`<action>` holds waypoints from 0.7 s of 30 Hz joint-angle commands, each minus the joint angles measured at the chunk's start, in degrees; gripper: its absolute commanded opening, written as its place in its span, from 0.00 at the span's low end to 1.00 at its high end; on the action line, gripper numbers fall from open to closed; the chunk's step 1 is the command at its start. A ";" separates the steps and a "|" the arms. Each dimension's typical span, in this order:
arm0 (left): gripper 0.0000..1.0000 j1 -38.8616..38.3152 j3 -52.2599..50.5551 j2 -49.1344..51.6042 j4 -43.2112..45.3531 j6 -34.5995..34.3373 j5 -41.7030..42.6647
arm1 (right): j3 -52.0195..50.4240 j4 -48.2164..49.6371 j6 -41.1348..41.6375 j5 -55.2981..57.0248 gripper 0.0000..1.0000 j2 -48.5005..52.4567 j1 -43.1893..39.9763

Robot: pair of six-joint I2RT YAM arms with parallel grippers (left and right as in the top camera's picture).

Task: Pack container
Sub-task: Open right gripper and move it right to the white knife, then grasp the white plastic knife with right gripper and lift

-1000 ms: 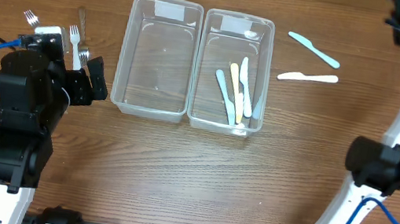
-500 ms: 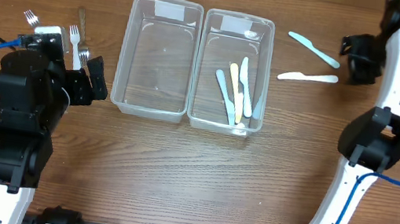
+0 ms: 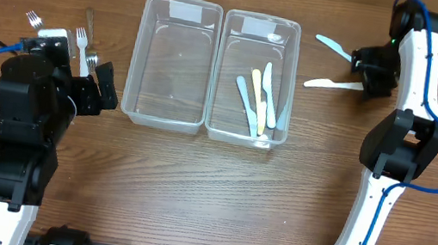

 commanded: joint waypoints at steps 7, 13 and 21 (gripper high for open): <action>1.00 0.33 1.33 0.09 0.02 0.50 0.72 | -9.42 4.13 0.70 0.02 0.79 0.52 -0.37; 1.00 0.33 1.33 0.09 0.04 0.50 0.72 | -9.42 5.14 0.72 -0.61 0.79 0.52 -0.37; 1.00 0.33 1.33 0.09 0.02 0.48 0.74 | -9.42 6.32 0.76 -1.49 0.55 0.52 -0.37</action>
